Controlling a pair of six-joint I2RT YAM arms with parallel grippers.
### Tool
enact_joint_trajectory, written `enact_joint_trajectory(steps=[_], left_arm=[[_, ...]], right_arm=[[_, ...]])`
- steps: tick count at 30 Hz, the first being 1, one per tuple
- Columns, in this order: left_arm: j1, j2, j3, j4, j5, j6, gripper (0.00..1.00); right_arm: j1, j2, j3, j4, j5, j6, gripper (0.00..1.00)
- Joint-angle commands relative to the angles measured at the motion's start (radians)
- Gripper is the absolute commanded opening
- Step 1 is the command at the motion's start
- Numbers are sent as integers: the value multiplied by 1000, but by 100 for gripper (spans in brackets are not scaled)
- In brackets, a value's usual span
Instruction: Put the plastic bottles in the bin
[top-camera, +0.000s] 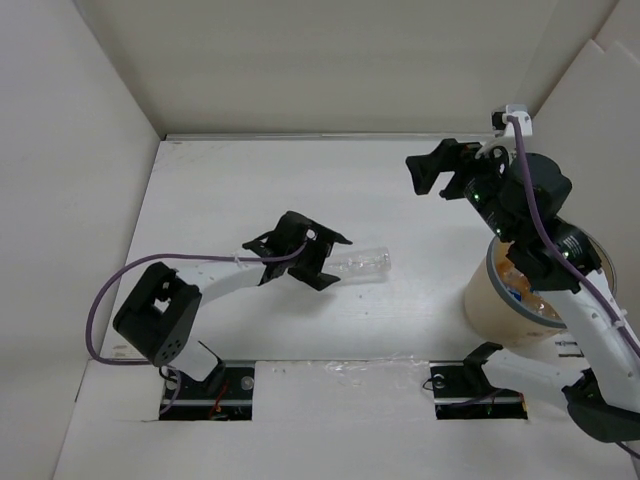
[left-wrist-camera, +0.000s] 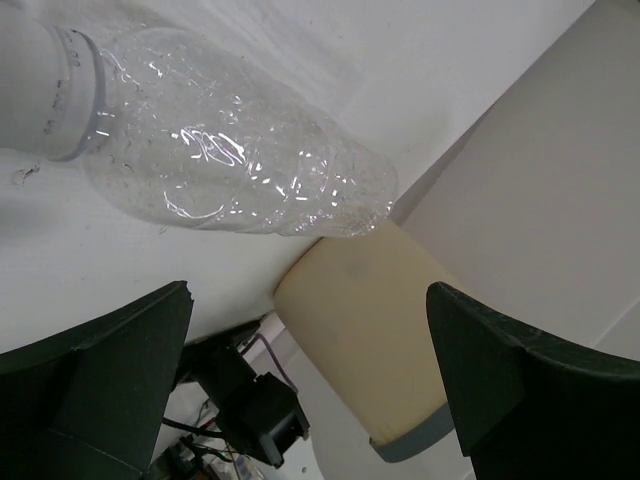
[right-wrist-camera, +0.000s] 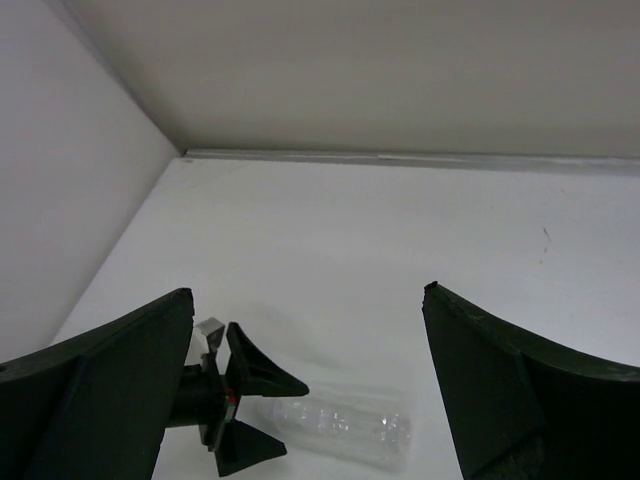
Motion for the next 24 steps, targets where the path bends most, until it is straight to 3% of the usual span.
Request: enact_joint_trajectory(steps=[1,10,14,18,19,21,24], left_arm=[[9,39,29,63,4,-50,100],[28,216,29,132,45,-90,100],[37,272,29,190,54,-99,88],[46,306,-14,282,65,-110,45],[46,333,-14,304,65,-110,22],[46,356,-23,328,77,-110,1],[78,365,-13,357,109,-26,0]], right_arm=[[23,-13,45,69,43,-43,100],[32,-100,-29,126,0,-52,100],[42,-110,-29,126,-21,-52,100],[42,-131,-38,126,-32,-52,100],[42,-142,-38,117,-32,-61,100],[51,-151,-38,117,-32,-62,100],[51,-142,-29,95,-88,-89,100]])
